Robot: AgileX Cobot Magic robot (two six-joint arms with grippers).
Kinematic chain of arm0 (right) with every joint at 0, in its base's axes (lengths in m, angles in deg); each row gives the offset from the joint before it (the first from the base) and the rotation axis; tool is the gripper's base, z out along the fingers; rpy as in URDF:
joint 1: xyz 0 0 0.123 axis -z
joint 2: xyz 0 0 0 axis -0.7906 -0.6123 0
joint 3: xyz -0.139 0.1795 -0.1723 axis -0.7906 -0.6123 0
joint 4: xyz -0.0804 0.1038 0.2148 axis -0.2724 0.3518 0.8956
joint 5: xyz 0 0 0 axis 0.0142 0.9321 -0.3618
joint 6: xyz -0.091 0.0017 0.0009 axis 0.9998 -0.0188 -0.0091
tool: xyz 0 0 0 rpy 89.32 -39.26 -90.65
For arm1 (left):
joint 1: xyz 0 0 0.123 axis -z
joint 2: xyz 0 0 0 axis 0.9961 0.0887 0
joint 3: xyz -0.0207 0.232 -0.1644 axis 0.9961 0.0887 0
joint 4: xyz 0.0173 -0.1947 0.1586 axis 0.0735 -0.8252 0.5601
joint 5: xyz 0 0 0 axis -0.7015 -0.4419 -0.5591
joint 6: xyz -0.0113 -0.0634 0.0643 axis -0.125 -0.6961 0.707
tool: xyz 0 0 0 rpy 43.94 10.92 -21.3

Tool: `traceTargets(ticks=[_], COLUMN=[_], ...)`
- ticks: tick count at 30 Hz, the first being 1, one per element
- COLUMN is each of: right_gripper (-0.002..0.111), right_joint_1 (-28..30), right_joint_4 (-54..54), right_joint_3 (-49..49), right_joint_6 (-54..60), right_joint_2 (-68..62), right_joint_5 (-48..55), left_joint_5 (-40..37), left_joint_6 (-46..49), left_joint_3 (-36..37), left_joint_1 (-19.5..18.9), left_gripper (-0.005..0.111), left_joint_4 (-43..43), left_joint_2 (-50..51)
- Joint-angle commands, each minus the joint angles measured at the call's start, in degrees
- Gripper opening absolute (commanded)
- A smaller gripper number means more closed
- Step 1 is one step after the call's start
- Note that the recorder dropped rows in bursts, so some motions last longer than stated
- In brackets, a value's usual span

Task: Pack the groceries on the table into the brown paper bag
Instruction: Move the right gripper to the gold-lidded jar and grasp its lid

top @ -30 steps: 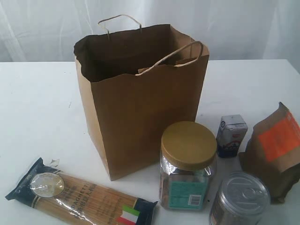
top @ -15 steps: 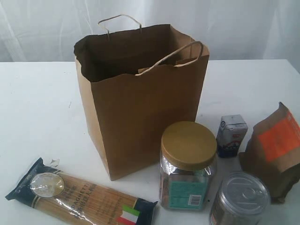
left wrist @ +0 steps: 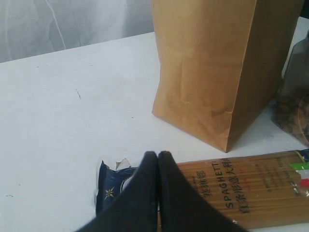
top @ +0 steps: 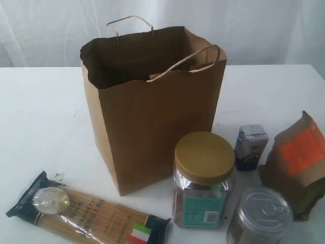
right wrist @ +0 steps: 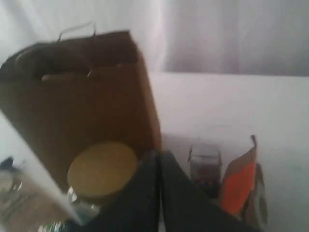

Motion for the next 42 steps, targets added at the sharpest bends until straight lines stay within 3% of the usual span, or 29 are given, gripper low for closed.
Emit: traceTargets(ticks=[1, 2, 6, 9, 28, 35, 39, 42], right_gripper=[0.021, 0.029, 0.08, 0.095, 0.096, 0.096, 0.103, 0.105], right_joint_1=[-0.3, -0.3, -0.3, -1.17, -21.09, -22.67, -22.67, -22.67], right_joint_4=[3.73, 3.62, 3.62, 3.62, 2.03, -1.58, -10.61, -10.56], right_joint_3=[5.9, 6.8, 8.71, 8.89, 11.63, 11.63, 11.63, 11.63], right_joint_6=[10.07, 11.1, 11.37, 12.28, 11.98, 3.96, -4.29, -6.5], right_joint_2=[-10.27, -11.96, -19.35, -23.49, -41.61, -43.16, -44.75, -46.68], right_joint_5=[10.21, 11.15, 13.18, 13.06, 1.27, -2.63, -2.39, -2.39], left_joint_5=[-0.19, -0.19, -0.08, -0.08, -0.08, -0.08, -0.08, -0.08], left_joint_6=[-0.06, -0.06, -0.06, -0.06, -0.06, -0.06, -0.06, -0.06], left_joint_3=[0.25, 0.25, 0.25, 0.25, 0.25, 0.25, 0.25, 0.25], left_joint_1=[-0.16, -0.16, -0.16, -0.16, -0.16, -0.16, -0.16, -0.16], left_gripper=[0.0, 0.0, 0.0, 0.0, 0.0, 0.0, 0.0, 0.0], left_joint_4=[-0.13, -0.13, -0.13, -0.13, -0.13, -0.13, -0.13, -0.13], left_joint_2=[-0.31, -0.31, -0.31, -0.31, -0.31, -0.31, -0.31, -0.31])
